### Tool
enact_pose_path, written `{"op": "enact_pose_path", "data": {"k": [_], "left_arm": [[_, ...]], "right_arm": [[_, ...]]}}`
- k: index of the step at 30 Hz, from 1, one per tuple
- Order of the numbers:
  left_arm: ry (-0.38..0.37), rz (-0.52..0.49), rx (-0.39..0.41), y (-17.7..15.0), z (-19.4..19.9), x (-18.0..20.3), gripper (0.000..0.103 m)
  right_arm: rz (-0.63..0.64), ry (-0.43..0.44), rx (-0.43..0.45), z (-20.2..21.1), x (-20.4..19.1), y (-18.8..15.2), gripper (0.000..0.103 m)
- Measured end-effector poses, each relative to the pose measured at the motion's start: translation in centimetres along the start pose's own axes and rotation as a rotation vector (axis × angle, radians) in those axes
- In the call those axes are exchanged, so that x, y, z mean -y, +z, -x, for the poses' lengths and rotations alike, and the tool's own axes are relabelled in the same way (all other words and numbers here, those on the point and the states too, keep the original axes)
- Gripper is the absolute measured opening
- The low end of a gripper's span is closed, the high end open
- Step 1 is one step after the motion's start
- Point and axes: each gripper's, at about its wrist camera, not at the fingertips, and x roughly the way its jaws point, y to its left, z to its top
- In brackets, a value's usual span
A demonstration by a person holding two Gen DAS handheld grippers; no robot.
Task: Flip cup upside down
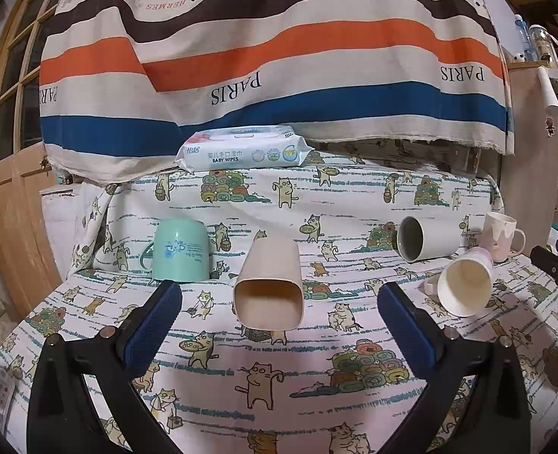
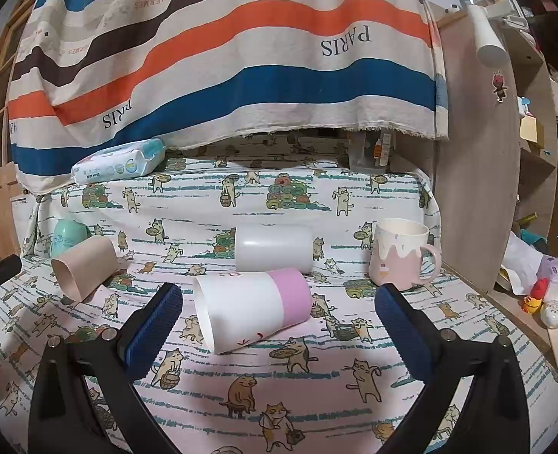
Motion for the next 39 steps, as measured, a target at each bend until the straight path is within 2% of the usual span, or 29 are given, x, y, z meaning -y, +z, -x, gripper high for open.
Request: {"op": "enact_pose_path", "data": {"k": [39], "left_arm": [[0.011, 0.004, -0.003, -0.08, 0.19, -0.22, 0.103]], "right_arm": [[-0.003, -0.002, -0.004, -0.01, 0.23, 0.09, 0.103]]}}
